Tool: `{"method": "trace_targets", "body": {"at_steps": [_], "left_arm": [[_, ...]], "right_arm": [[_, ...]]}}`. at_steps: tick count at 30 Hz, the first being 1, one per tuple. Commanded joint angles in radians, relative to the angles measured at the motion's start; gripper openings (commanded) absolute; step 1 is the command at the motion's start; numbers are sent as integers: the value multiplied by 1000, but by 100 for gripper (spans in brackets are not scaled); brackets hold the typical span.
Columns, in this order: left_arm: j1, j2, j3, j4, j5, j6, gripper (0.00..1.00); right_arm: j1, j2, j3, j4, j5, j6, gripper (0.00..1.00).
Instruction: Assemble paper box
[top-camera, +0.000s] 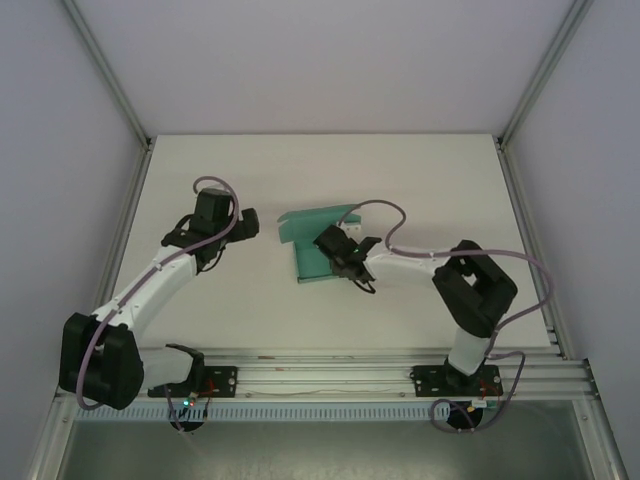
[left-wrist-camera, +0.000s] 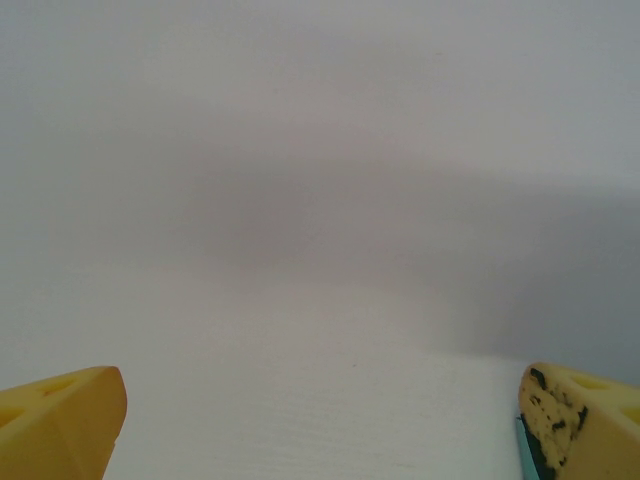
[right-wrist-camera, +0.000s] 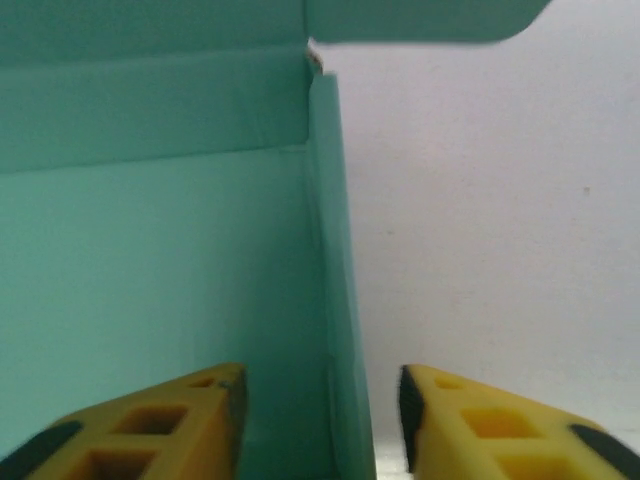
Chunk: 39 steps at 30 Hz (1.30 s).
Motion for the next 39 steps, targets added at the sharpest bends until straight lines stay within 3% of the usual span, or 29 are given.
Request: {"method": "trace_targets", "body": {"at_steps": [1,5,9,12,16,19,23,26,33,36,39], "left_arm": [[11,9,19,100,110,105,100],[9,10,36,126,244,231,100],[8,5,46,104,447,402,100],[7,10,49,84,577,514,100],[1,77,89,49,628,596,100],[-15,171,173,-31,647,666,100],[-33,271,265,-125,642,750,86],[-41,319,306,-159,615,768,80],[-73,384,354,-194,557,768,48],[-91,390,360,-189,507,755,37],[-110,394,374,-180,451,722,14]], "right_arm": [[-4,-100,5,-13,92,18,50],[-15,-211,-11,-15,145,-151,69],[-74,-348,-98,122,-20,-605,96],[-160,-397,-92,124,-235,-893,100],[-306,-298,97,-26,-503,-1011,99],[-354,-163,240,-166,-595,-1148,92],[-379,-15,376,-294,-645,-1267,78],[-390,58,449,-349,-656,-1270,70],[-390,72,448,-345,-644,-1253,40],[-390,60,431,-326,-639,-1240,31],[-390,56,432,-324,-628,-1222,19]]}}
